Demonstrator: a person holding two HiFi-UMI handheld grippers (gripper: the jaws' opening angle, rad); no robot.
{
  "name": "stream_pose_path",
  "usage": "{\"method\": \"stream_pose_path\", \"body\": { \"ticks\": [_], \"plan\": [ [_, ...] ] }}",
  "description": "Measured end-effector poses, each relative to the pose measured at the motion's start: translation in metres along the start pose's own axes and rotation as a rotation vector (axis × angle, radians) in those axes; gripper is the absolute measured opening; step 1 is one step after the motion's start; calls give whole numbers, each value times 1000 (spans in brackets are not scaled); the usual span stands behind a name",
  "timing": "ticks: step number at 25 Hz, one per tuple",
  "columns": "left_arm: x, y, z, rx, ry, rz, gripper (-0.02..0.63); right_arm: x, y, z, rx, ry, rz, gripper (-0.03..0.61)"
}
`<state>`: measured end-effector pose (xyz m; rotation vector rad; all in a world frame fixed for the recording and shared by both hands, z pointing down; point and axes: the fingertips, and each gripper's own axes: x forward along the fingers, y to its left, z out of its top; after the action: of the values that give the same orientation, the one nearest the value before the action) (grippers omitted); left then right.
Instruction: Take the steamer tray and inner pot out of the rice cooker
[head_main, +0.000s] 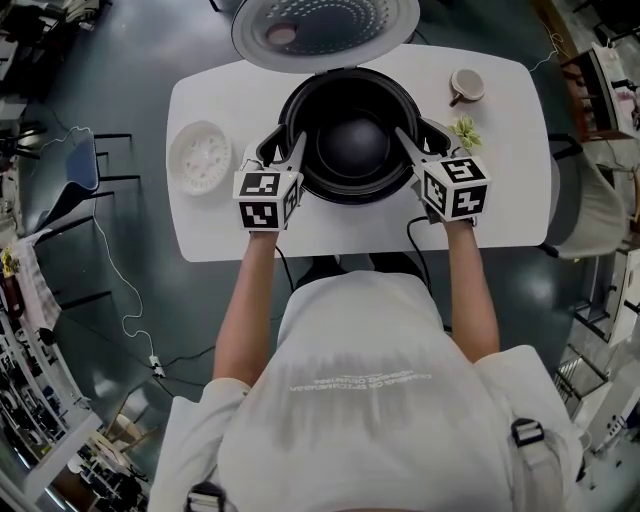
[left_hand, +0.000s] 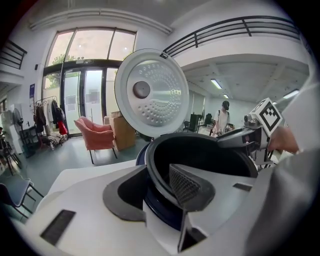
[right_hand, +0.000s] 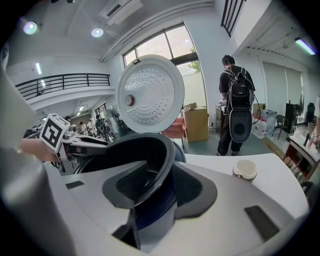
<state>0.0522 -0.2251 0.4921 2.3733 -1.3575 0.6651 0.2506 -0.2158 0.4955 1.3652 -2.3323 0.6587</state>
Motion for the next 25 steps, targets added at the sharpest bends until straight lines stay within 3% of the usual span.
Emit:
{"method": "stream_pose_path", "body": {
  "ticks": [4,7,9,12,15,20,25],
  "plan": [
    [-1,3,2,-53,-18,-23,146,-1,0,1,78,17,10,158],
    [-5,9,5,-231,-55,-55,105,-3,0,2,187,15,34,130],
    [-7,13,6,-312,-54,-55,83,-4,1,4,197,15,40,126],
    [-10,15,3,-344,-47,-38,80,-6,4,10,158,15,33,124],
    [-14,17,1,-426,-62,-37,71,-7,7,19,150,-1,34,114],
    [-24,15,11,-521,-107,-82,64,-14,5,35,178,-24,41,98],
    [-38,11,34,-534,-168,-123,63,-26,6,57,191,-41,58,100]
  ]
}}
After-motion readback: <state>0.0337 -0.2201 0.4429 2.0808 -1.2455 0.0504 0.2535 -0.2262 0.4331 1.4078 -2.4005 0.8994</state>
